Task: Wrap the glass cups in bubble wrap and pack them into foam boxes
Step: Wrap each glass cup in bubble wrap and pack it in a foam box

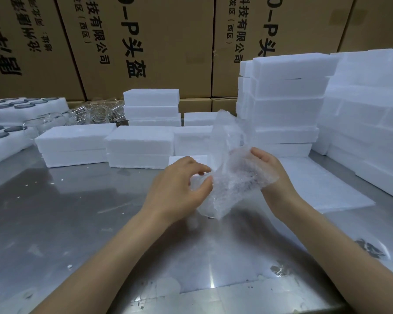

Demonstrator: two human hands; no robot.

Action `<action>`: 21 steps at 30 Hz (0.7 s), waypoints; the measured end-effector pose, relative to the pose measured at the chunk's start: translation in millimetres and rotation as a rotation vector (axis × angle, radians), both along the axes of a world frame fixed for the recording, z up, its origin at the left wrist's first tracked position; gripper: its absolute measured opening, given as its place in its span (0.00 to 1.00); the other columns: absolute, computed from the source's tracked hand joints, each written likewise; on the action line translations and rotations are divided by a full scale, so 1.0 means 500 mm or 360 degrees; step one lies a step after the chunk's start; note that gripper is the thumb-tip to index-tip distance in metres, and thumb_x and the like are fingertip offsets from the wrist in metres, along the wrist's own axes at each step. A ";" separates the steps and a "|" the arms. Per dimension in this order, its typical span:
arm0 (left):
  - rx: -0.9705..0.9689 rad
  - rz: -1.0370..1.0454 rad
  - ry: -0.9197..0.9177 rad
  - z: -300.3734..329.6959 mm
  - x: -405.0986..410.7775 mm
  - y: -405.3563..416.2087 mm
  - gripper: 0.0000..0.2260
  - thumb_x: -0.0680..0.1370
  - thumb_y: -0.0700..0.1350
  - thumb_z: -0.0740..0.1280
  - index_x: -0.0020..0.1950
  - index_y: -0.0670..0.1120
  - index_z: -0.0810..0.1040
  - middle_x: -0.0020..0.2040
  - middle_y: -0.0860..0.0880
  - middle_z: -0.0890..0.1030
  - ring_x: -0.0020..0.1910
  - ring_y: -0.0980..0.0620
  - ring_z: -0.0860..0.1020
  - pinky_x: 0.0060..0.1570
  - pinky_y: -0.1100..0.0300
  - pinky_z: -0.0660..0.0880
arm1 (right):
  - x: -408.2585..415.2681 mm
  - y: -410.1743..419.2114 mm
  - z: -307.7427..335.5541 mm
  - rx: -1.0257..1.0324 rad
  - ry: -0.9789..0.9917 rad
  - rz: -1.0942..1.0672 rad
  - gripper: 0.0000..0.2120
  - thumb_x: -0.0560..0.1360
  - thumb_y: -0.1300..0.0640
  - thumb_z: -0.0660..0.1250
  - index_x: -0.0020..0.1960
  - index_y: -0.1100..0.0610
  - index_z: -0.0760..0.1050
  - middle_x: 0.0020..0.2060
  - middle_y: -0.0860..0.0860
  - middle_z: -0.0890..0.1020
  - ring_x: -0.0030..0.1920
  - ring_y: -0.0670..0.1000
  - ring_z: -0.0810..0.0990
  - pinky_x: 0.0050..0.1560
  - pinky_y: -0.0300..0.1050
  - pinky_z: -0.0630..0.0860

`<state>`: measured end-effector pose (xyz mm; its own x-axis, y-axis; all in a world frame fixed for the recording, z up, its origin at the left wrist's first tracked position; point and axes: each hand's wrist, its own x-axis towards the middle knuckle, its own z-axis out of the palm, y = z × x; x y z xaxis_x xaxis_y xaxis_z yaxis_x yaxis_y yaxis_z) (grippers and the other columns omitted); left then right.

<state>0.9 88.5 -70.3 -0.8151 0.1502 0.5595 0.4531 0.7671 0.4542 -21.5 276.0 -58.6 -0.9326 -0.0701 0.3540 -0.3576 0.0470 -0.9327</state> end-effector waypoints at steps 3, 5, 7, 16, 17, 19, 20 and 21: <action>0.0122 -0.0331 -0.0242 0.002 0.001 -0.005 0.21 0.73 0.59 0.58 0.60 0.53 0.80 0.56 0.60 0.79 0.55 0.62 0.75 0.57 0.62 0.70 | 0.000 0.006 0.002 -0.0011 -0.0026 0.0025 0.14 0.76 0.58 0.64 0.36 0.48 0.82 0.34 0.43 0.83 0.36 0.42 0.80 0.38 0.35 0.75; 0.0185 -0.0522 -0.0404 0.005 0.004 -0.008 0.23 0.70 0.62 0.59 0.65 0.61 0.74 0.60 0.64 0.77 0.58 0.64 0.73 0.57 0.69 0.69 | -0.001 0.006 0.005 -0.0032 -0.0078 0.0053 0.12 0.76 0.60 0.64 0.38 0.52 0.82 0.32 0.46 0.82 0.33 0.42 0.78 0.35 0.35 0.72; 0.0256 -0.0643 -0.0451 0.008 0.007 -0.007 0.19 0.70 0.56 0.65 0.60 0.72 0.71 0.57 0.69 0.77 0.56 0.67 0.74 0.50 0.76 0.69 | 0.000 0.006 0.006 -0.0086 -0.0119 0.0164 0.09 0.75 0.62 0.63 0.42 0.56 0.82 0.32 0.47 0.82 0.31 0.43 0.79 0.32 0.34 0.71; 0.0824 -0.0527 -0.0417 -0.018 -0.030 0.000 0.21 0.63 0.60 0.75 0.53 0.55 0.80 0.49 0.57 0.84 0.51 0.58 0.82 0.50 0.59 0.78 | 0.005 0.000 0.002 0.0294 -0.0029 0.0706 0.18 0.66 0.57 0.64 0.53 0.47 0.82 0.51 0.48 0.84 0.54 0.47 0.81 0.50 0.37 0.75; 0.0862 -0.0512 -0.0399 -0.018 -0.033 -0.001 0.18 0.62 0.58 0.76 0.50 0.57 0.81 0.47 0.57 0.85 0.49 0.58 0.82 0.48 0.60 0.78 | 0.008 0.000 0.002 0.0319 -0.0045 0.0759 0.17 0.68 0.58 0.66 0.54 0.47 0.82 0.52 0.47 0.84 0.56 0.47 0.81 0.52 0.38 0.75; 0.0906 -0.0444 -0.0346 -0.013 -0.035 -0.001 0.13 0.61 0.54 0.79 0.42 0.63 0.81 0.41 0.60 0.84 0.42 0.63 0.82 0.40 0.68 0.76 | 0.014 -0.003 -0.001 0.0394 -0.0059 0.0749 0.13 0.72 0.57 0.69 0.55 0.49 0.81 0.53 0.46 0.84 0.56 0.46 0.81 0.54 0.39 0.76; 0.0911 -0.0411 -0.0340 -0.011 -0.036 -0.001 0.12 0.61 0.54 0.78 0.40 0.65 0.81 0.40 0.62 0.84 0.40 0.65 0.81 0.37 0.71 0.74 | 0.015 -0.005 -0.003 0.0413 -0.0053 0.0686 0.12 0.73 0.56 0.70 0.56 0.50 0.81 0.52 0.46 0.84 0.55 0.45 0.81 0.55 0.38 0.76; 0.0916 -0.0393 -0.0350 -0.011 -0.036 -0.001 0.12 0.60 0.54 0.78 0.39 0.65 0.81 0.39 0.62 0.84 0.40 0.65 0.81 0.36 0.71 0.74 | 0.016 -0.008 -0.004 0.0403 -0.0046 0.0597 0.11 0.74 0.55 0.71 0.56 0.51 0.81 0.51 0.46 0.85 0.54 0.44 0.82 0.54 0.36 0.76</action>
<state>-17.1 88.1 -75.6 -0.8995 0.0742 0.4305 0.4342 0.2601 0.8624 -13.4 271.9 -60.5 -0.8354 -0.4862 0.2565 -0.3677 0.1472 -0.9182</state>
